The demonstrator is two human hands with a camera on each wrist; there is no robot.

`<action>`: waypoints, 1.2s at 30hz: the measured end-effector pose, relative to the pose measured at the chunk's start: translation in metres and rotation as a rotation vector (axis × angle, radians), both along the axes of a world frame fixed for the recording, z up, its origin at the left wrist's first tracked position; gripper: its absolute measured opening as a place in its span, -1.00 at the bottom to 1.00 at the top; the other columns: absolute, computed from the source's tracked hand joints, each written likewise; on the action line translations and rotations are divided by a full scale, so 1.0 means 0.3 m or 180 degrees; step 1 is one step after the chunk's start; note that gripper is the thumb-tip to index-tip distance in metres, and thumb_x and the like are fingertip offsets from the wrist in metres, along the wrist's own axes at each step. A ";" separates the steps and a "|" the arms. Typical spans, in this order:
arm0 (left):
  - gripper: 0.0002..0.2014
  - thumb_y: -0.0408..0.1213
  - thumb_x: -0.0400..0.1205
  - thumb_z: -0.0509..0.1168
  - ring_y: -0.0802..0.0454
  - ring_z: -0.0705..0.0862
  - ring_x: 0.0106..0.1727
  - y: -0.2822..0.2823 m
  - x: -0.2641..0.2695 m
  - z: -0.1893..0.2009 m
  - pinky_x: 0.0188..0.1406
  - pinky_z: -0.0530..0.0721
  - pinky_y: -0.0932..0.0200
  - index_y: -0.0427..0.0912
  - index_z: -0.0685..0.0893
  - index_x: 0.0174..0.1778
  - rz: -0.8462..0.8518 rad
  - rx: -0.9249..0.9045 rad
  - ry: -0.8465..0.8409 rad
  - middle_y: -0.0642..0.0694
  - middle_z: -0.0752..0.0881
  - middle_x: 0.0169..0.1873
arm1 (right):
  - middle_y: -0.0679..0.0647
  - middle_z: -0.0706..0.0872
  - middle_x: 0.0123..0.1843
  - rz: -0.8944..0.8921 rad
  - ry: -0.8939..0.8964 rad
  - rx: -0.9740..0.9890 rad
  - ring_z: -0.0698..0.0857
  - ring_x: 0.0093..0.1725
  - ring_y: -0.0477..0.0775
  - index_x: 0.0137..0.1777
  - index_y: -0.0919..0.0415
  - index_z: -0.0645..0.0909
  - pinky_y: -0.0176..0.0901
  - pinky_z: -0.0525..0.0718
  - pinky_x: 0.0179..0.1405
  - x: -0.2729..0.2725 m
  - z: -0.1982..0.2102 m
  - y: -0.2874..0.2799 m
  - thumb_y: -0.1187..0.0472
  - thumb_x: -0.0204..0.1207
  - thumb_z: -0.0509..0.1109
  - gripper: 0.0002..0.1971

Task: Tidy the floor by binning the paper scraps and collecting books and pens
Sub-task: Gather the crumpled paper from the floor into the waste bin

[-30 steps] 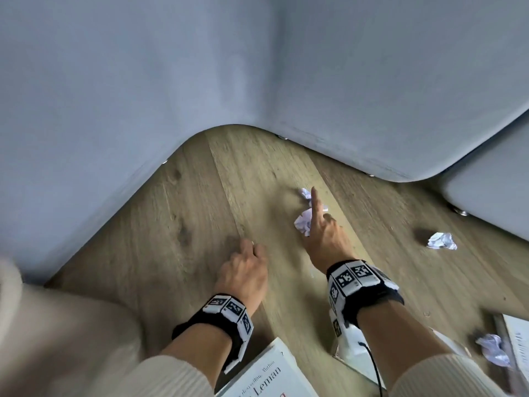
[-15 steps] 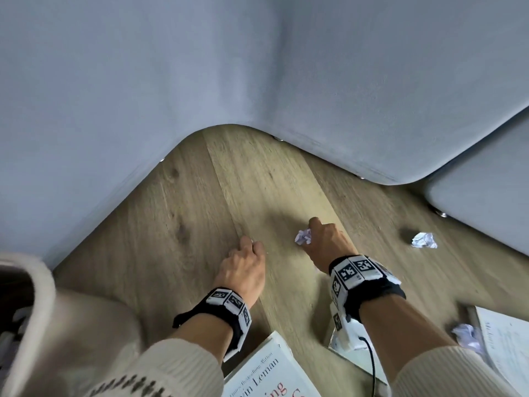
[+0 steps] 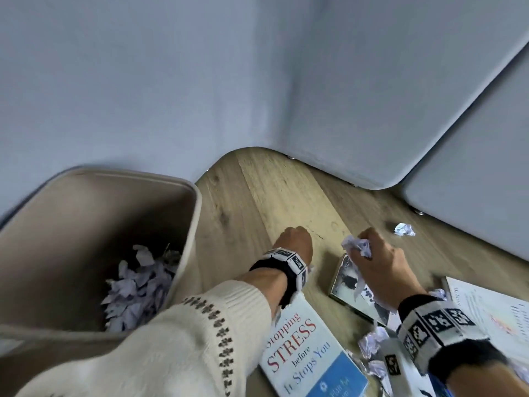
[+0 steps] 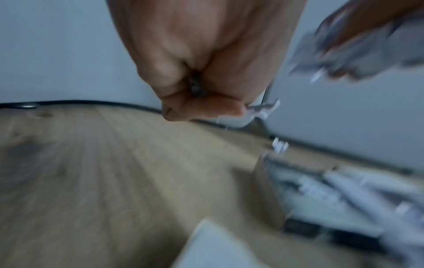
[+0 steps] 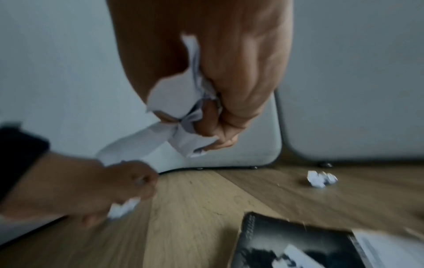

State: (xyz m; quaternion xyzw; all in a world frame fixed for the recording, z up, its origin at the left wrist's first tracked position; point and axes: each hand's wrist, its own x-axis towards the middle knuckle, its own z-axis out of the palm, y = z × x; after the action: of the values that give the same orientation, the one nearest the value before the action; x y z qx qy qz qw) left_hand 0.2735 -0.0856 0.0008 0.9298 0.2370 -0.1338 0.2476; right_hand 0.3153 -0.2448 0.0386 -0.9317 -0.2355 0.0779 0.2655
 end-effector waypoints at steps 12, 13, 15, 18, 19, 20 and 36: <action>-0.85 -0.43 0.66 0.16 -0.28 0.64 0.09 0.267 -0.561 0.649 -0.20 0.39 0.09 -0.35 0.59 0.06 -0.0128 0.1292 -0.0797 -0.33 0.66 0.06 | 0.06 0.75 -0.27 0.0521 0.0094 0.1734 0.72 -0.35 0.07 0.06 0.09 0.45 -0.12 0.63 -0.40 -0.328 0.330 0.474 0.03 0.61 0.27 -0.83; -0.87 -0.41 0.66 0.16 -0.28 0.64 0.08 0.319 -0.617 0.659 -0.19 0.39 0.08 -0.35 0.59 0.03 0.0019 0.1320 -0.0670 -0.34 0.66 0.06 | 0.02 0.74 -0.28 0.0690 0.0110 0.1817 0.70 -0.36 0.03 0.06 0.09 0.45 -0.16 0.61 -0.42 -0.371 0.346 0.519 0.01 0.62 0.28 -0.83; -0.87 -0.34 0.68 0.15 -0.25 0.61 -0.02 0.407 -0.707 0.666 -0.18 0.42 0.07 -0.31 0.56 -0.08 0.0316 0.1354 -0.0459 -0.34 0.68 0.06 | -0.06 0.71 -0.32 0.0926 0.0162 0.1968 0.66 -0.37 -0.13 0.05 0.09 0.45 -0.27 0.57 -0.40 -0.453 0.389 0.606 0.01 0.63 0.28 -0.83; -0.78 -0.24 0.71 0.09 -0.15 0.50 -0.18 0.487 -0.789 0.646 -0.17 0.44 0.10 -0.23 0.45 -0.22 0.0823 0.1298 -0.0428 -0.29 0.71 -0.02 | -0.09 0.72 -0.25 0.1256 0.0267 0.1885 0.69 -0.26 -0.14 0.08 0.10 0.42 -0.24 0.59 -0.28 -0.546 0.424 0.705 0.00 0.62 0.26 -0.80; -0.77 -0.20 0.71 0.09 -0.15 0.52 -0.18 0.504 -0.805 0.632 -0.17 0.46 0.10 -0.23 0.46 -0.22 0.0978 0.1260 -0.0434 -0.28 0.71 -0.04 | -0.03 0.74 -0.15 0.1424 0.0297 0.1694 0.70 -0.15 -0.05 0.13 0.10 0.42 -0.19 0.60 -0.18 -0.567 0.422 0.725 -0.02 0.62 0.27 -0.76; -0.76 -0.17 0.70 0.10 -0.17 0.57 -0.17 0.517 -0.817 0.618 -0.16 0.52 0.10 -0.22 0.48 -0.20 0.1111 0.1215 -0.0417 -0.26 0.72 -0.05 | 0.02 0.73 0.00 0.1628 0.0310 0.1437 0.70 -0.02 0.02 0.20 0.07 0.43 -0.14 0.61 -0.07 -0.581 0.414 0.742 -0.06 0.61 0.27 -0.72; -0.84 -0.13 0.57 0.25 -0.17 0.64 -0.10 0.312 -0.618 0.665 -0.15 0.59 0.07 -0.14 0.65 -0.17 0.1161 0.1150 -0.1641 -0.11 0.74 -0.14 | -0.08 0.78 0.06 0.1428 0.0057 0.1050 0.72 0.00 -0.10 0.09 0.10 0.73 -0.34 0.58 -0.07 -0.368 0.417 0.470 0.12 0.62 0.30 -0.80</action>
State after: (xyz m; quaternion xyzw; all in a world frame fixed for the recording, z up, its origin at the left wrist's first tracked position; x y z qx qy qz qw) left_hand 0.0882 0.0079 0.2005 0.9042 0.3486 0.1954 0.1507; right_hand 0.2049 -0.1037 0.1637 -0.7997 -0.4430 0.1036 0.3917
